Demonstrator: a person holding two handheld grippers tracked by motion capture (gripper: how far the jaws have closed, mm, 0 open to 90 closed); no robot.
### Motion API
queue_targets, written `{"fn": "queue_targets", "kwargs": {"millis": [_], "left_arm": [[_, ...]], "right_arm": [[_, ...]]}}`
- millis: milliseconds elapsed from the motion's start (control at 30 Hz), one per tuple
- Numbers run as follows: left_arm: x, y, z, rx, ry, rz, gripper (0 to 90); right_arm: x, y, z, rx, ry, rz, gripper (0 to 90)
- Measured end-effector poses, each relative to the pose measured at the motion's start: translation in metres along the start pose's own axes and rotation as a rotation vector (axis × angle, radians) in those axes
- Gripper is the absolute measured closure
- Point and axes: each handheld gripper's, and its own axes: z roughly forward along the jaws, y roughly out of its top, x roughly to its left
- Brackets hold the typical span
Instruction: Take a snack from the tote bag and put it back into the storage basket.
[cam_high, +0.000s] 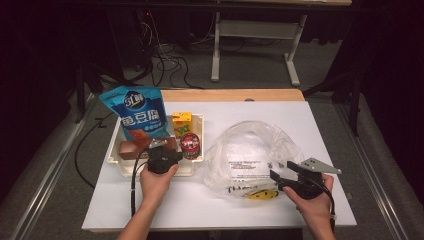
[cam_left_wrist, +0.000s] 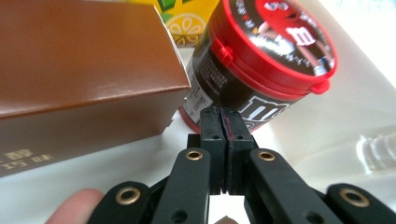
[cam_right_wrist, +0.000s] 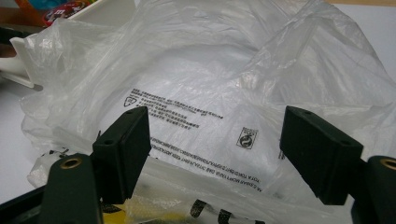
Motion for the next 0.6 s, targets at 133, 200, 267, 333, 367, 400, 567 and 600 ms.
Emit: {"fn": "queue_targets", "kwargs": {"millis": [133, 200, 267, 333, 367, 400, 567, 600], "left_arm": [[-0.003, 0.001, -0.007, -0.020, 0.000, 0.020, 90.0], [-0.004, 0.002, -0.010, -0.034, -0.005, 0.022, 90.0], [-0.005, 0.002, -0.014, -0.037, -0.010, 0.022, 90.0], [-0.005, 0.001, -0.017, -0.034, -0.031, 0.016, 90.0], [-0.004, -0.002, -0.019, -0.039, -0.029, 0.005, 90.0], [-0.004, -0.005, -0.019, -0.041, -0.043, -0.007, 90.0], [-0.007, -0.006, -0.010, -0.015, -0.069, 0.014, 90.0], [-0.008, -0.004, -0.007, -0.014, -0.063, 0.025, 90.0]], "right_arm": [[-0.001, -0.001, -0.002, 0.000, -0.005, -0.001, 25.1], [-0.001, -0.001, -0.003, 0.001, -0.006, -0.003, 25.1], [-0.001, -0.002, -0.004, 0.001, -0.009, -0.001, 25.1], [-0.001, -0.002, -0.005, -0.002, -0.011, 0.002, 25.1], [-0.001, -0.003, -0.006, -0.004, -0.010, -0.001, 25.1], [-0.001, -0.003, -0.006, -0.006, -0.011, -0.001, 25.1], [-0.001, -0.003, -0.007, -0.009, -0.010, -0.006, 25.1], [0.000, -0.003, -0.007, -0.009, -0.009, -0.006, 25.1]]}}
